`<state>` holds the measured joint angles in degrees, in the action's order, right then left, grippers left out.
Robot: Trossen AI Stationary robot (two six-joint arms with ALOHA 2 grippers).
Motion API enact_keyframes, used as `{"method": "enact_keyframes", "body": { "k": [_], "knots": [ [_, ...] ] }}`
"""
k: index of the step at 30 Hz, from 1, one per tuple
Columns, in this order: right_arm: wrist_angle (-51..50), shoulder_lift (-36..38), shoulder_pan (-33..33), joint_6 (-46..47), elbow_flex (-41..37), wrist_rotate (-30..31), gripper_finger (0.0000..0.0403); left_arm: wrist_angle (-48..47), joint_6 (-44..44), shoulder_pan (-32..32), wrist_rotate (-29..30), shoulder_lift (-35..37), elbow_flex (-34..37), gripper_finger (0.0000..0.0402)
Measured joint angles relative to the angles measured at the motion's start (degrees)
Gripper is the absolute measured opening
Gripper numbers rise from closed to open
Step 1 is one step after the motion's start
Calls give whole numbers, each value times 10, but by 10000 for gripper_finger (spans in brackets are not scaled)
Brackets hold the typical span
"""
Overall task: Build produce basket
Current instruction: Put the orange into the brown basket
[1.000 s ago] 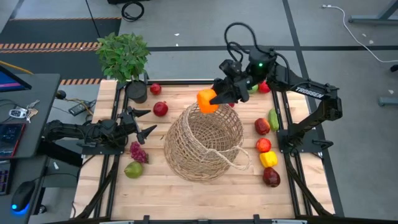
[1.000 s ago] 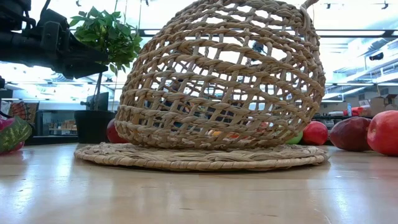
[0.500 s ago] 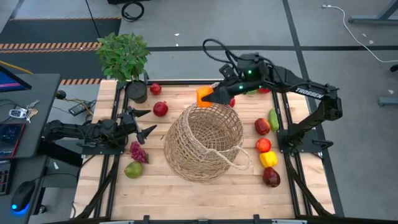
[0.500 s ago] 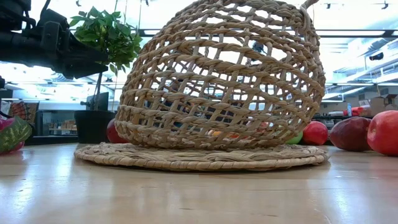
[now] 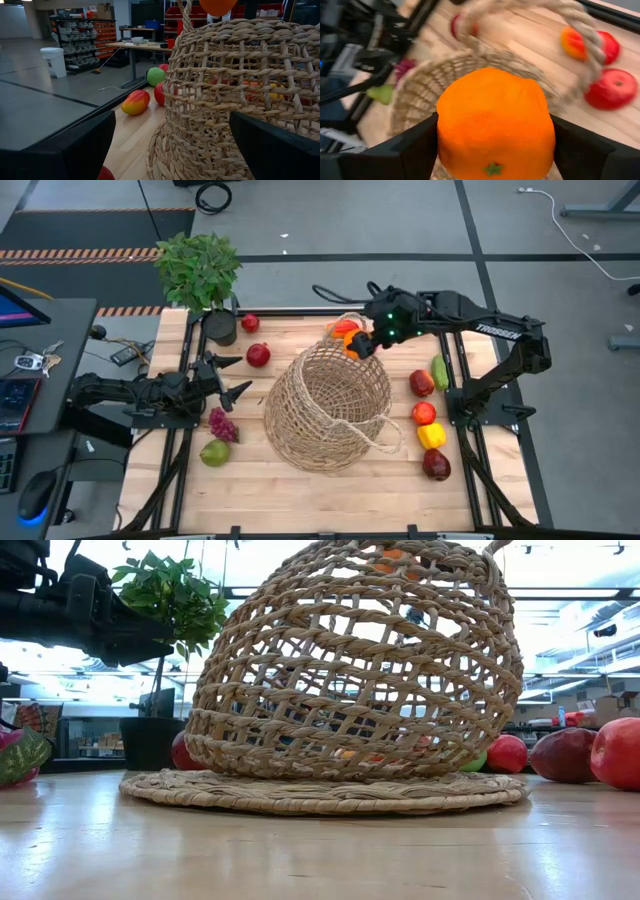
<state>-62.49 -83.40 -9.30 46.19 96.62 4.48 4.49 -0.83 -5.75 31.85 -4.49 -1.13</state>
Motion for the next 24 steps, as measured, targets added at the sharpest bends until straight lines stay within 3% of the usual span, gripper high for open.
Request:
{"method": "enact_keyframes", "body": {
  "k": [10, 24],
  "knots": [
    [-90, -28, 26, 23, 0, 59, 335, 0, 0, 0, 0, 0, 0, 398],
    [-105, -66, 44, 22, 0, 35, 335, 0, 0, 0, 0, 0, 0, 398]
  ]
}}
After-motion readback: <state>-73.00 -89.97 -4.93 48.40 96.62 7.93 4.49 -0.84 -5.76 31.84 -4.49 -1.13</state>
